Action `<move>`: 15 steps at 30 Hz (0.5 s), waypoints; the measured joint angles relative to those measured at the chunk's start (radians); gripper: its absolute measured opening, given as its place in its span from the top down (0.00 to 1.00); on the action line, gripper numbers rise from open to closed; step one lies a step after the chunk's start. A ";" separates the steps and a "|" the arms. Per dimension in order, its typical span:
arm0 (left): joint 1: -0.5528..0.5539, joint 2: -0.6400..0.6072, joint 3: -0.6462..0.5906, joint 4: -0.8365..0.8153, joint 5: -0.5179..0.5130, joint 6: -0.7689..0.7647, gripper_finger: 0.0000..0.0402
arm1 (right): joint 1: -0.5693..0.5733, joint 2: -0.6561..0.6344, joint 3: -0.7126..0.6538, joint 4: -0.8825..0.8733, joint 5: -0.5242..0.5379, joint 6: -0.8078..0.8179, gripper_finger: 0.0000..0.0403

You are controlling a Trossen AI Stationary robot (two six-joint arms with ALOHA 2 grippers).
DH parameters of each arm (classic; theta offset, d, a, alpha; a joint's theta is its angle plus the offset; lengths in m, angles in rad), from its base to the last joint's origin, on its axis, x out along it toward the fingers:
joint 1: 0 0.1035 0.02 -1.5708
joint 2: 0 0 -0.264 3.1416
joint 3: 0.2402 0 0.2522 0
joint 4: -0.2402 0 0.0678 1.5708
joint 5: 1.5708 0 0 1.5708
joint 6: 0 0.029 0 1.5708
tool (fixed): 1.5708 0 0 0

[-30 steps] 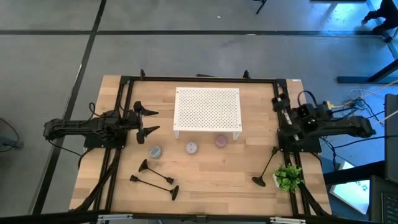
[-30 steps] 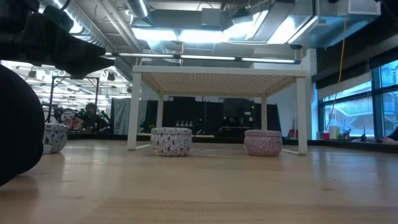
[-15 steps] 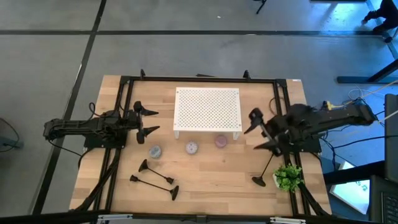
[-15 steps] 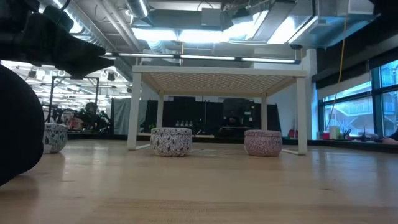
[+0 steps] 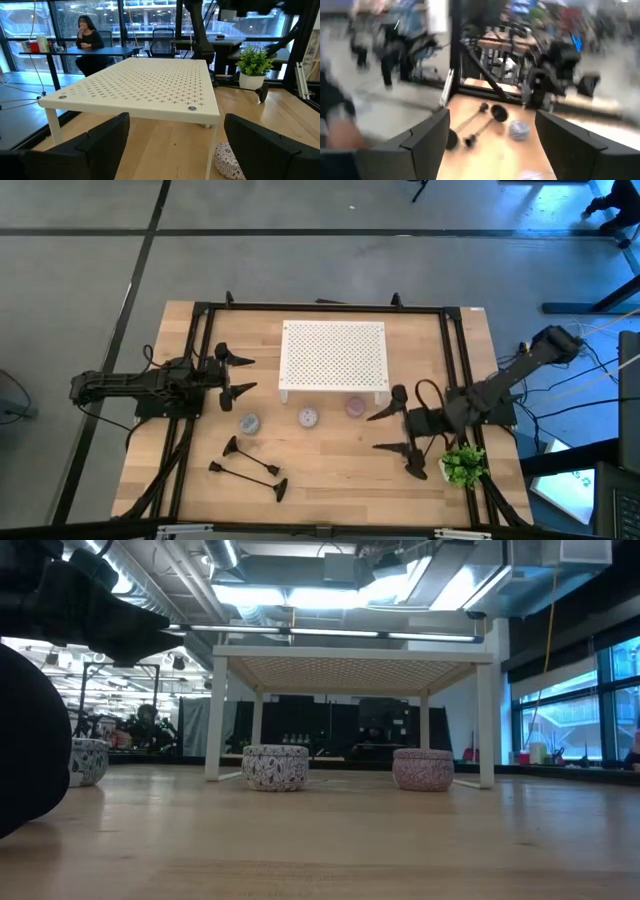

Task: Pick & Place candle stick holders
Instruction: Put the pink scented candle on the shelf

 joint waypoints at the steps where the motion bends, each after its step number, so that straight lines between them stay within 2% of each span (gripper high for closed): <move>1: 0.000 0.000 0.000 0.000 0.000 0.000 0.20 | 0.026 0.020 0.024 -0.024 0.056 0.072 0.26; 4: 0.000 0.000 0.000 0.000 0.000 0.000 0.20 | 0.091 0.101 0.080 -0.101 0.205 0.206 0.26; 10: 0.000 0.000 0.000 0.000 0.000 0.000 0.20 | 0.152 0.324 0.128 -0.105 0.561 0.505 0.26; 12: 0.000 0.000 0.000 0.000 0.000 0.000 0.20 | 0.153 0.405 0.136 -0.106 0.633 0.656 0.26; 15: 0.000 0.000 0.000 0.000 0.000 0.000 0.20 | 0.138 0.514 0.144 -0.106 0.685 0.907 0.26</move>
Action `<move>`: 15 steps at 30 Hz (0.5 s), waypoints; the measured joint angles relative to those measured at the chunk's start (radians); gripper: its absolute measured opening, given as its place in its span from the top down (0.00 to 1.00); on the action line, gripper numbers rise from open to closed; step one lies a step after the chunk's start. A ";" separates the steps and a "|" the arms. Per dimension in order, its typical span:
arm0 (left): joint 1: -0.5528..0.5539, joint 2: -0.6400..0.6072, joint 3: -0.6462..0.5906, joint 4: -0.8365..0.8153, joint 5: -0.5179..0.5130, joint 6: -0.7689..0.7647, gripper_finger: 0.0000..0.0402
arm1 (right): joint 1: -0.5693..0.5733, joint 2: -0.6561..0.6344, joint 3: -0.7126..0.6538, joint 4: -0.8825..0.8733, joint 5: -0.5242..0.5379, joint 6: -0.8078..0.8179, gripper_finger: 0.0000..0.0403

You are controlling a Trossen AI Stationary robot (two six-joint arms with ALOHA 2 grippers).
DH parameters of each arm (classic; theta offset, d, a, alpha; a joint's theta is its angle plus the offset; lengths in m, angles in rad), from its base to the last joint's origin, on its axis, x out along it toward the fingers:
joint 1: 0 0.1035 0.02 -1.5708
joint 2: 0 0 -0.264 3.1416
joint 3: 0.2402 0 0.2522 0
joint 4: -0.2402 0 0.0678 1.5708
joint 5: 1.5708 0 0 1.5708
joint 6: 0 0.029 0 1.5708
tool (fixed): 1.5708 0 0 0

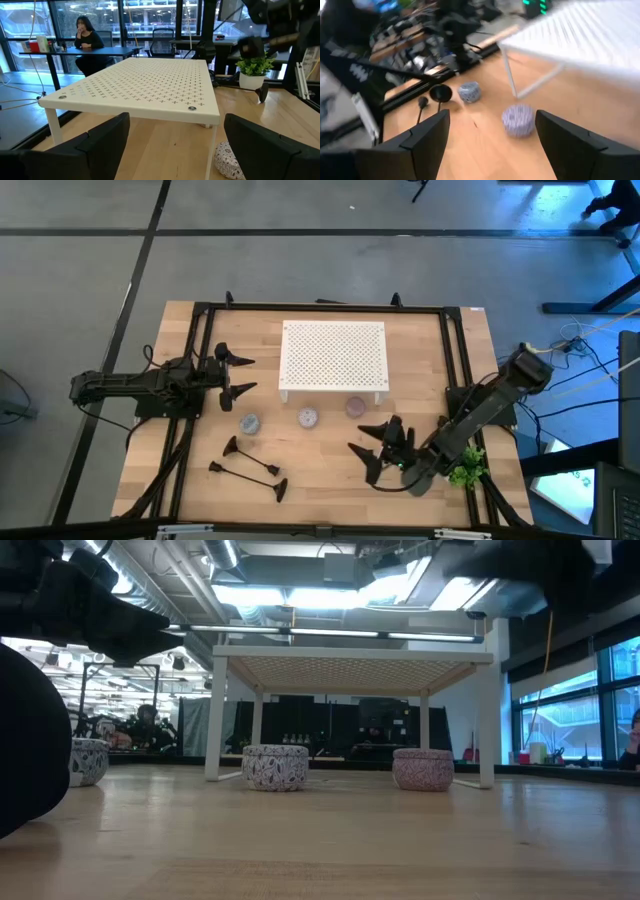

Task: Pick & Place candle stick holders
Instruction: Put the pink scented candle on the shelf

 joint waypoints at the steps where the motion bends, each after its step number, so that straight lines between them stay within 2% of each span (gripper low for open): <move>1: 0.000 0.000 0.000 0.000 0.000 0.000 0.20 | -0.009 0.031 0.000 -0.002 0.000 0.086 0.26; 5: 0.000 0.000 0.000 0.000 0.000 0.000 0.20 | -0.059 0.124 0.000 -0.010 -0.057 0.295 0.26; 9: 0.000 0.000 0.000 0.000 0.000 0.000 0.20 | -0.110 0.161 0.002 -0.020 -0.168 0.325 0.26; 12: 0.000 0.000 0.000 0.000 0.000 0.000 0.20 | -0.136 0.164 0.046 -0.149 -0.226 0.346 0.26; 15: 0.000 0.000 0.000 0.000 0.000 0.000 0.20 | -0.142 0.164 0.150 -0.392 -0.248 0.350 0.26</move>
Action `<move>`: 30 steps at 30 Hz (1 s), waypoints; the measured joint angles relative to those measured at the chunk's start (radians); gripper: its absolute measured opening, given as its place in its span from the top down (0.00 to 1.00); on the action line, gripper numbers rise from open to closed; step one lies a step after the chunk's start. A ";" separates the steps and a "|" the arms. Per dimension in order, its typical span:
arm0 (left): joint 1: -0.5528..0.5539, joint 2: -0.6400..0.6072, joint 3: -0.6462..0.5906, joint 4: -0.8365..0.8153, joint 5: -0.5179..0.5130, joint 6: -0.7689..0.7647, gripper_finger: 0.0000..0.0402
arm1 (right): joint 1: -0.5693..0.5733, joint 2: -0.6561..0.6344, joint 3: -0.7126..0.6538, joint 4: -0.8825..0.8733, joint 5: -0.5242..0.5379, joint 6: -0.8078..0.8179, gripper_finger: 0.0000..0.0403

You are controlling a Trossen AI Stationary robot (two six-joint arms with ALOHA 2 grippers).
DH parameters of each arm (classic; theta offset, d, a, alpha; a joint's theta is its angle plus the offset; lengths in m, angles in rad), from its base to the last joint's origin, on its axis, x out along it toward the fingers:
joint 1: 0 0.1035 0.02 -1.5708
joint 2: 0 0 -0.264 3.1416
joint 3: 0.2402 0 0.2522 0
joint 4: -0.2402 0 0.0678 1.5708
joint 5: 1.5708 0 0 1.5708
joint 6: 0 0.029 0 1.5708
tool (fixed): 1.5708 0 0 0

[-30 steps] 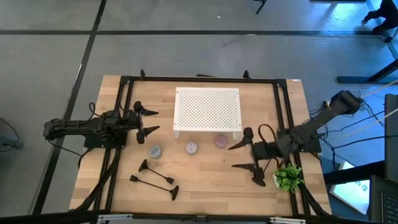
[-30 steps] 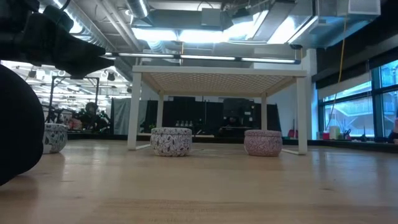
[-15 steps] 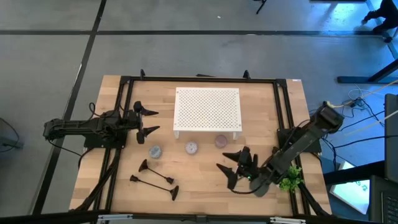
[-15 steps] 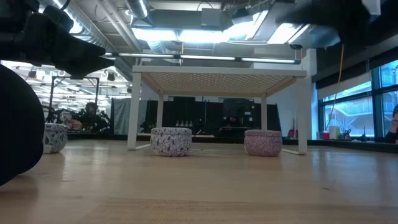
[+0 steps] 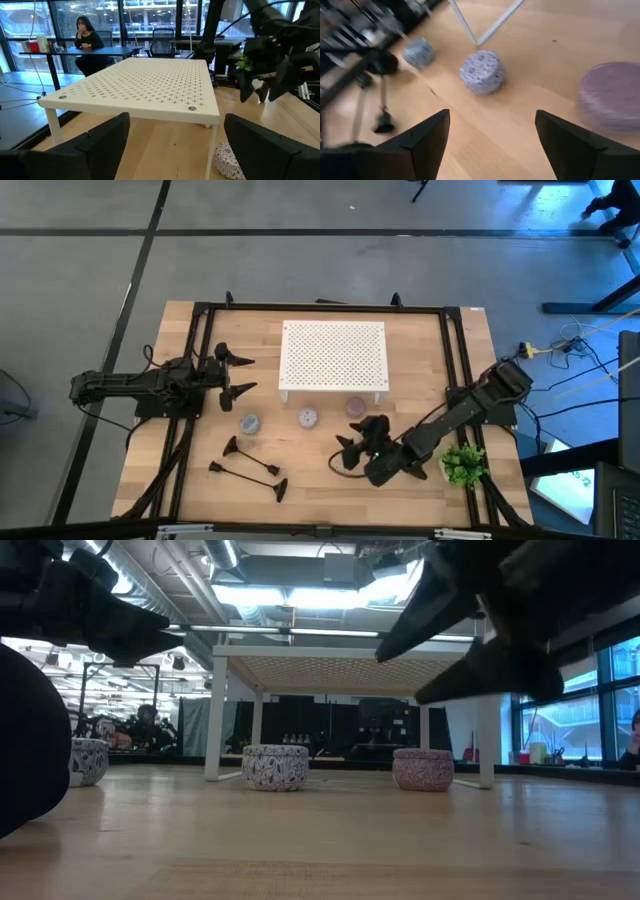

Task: Pick & Place candle stick holders
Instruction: Put the pink scented candle on the shelf

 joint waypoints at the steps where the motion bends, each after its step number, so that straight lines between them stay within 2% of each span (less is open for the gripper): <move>1: 0.000 0.000 0.000 0.000 0.000 0.000 0.20 | 0.001 0.000 0.042 -0.093 -0.005 0.000 0.26; 5: 0.000 0.000 0.000 0.000 0.000 0.000 0.20 | 0.000 0.000 0.191 -0.420 -0.041 0.001 0.26; 8: 0.000 0.000 0.000 0.000 0.000 0.000 0.20 | -0.004 -0.001 0.243 -0.542 -0.101 0.042 0.26; 13: 0.000 0.000 0.000 0.000 0.000 0.000 0.20 | -0.037 0.020 0.246 -0.605 -0.250 0.200 0.26; 17: 0.000 0.000 0.000 0.000 0.000 0.000 0.20 | -0.070 0.070 0.245 -0.618 -0.334 0.233 0.26; 27: 0.000 0.000 0.000 0.000 0.000 0.000 0.20 | -0.086 0.091 0.245 -0.617 -0.301 0.197 0.26; 30: 0.000 0.000 0.000 0.000 0.000 0.000 0.20 | -0.087 0.091 0.245 -0.616 -0.309 0.136 0.26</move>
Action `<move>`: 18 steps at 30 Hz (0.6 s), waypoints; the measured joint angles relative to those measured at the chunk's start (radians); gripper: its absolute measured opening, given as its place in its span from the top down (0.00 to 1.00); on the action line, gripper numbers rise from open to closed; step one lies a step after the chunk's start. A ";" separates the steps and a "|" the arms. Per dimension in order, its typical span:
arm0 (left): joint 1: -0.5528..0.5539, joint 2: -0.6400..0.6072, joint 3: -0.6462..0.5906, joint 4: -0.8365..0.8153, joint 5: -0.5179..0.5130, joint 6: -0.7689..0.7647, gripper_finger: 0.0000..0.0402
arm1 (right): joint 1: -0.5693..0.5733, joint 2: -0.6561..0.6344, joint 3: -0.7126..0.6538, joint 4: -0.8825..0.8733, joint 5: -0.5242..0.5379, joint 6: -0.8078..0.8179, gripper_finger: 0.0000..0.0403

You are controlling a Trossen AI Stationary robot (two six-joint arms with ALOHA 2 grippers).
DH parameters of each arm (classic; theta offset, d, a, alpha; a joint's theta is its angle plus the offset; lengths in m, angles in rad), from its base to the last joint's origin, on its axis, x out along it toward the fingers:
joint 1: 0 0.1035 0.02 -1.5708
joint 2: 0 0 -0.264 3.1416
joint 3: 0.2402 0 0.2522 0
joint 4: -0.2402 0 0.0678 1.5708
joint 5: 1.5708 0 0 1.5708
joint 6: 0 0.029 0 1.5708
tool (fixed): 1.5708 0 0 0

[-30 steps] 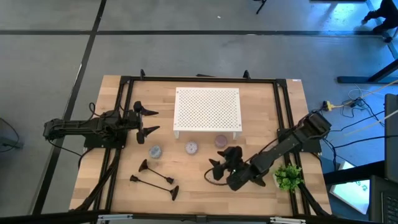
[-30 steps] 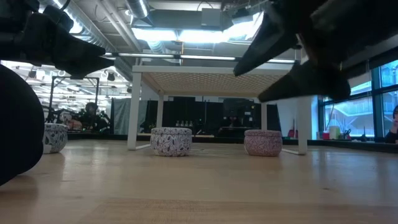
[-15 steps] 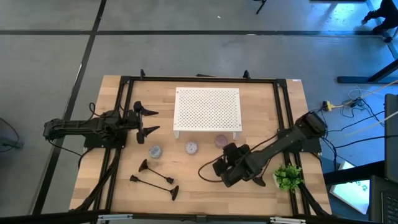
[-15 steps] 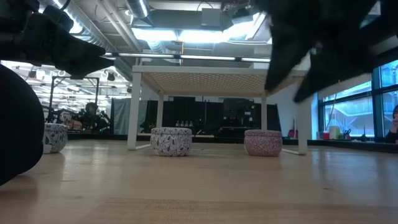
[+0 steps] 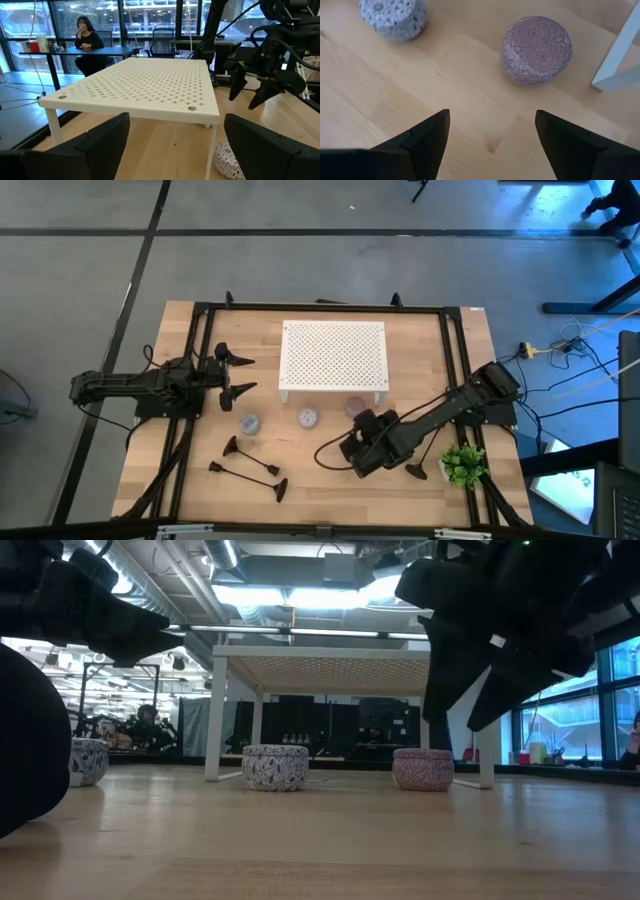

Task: Pick & Place candle stick holders
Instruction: Put the pink scented candle on the shelf

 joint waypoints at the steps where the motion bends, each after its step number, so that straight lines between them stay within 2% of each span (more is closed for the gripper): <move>1: 0.000 0.000 0.000 0.000 0.000 0.000 0.20 | -0.001 0.000 0.000 -0.001 -0.010 -0.011 0.26; 9: 0.000 0.000 0.000 0.000 0.000 0.000 0.20 | -0.002 0.000 0.000 -0.012 -0.011 -0.036 0.26; 18: 0.000 0.000 0.000 0.000 0.000 0.000 0.20 | -0.002 0.000 0.000 -0.005 0.103 -0.223 0.26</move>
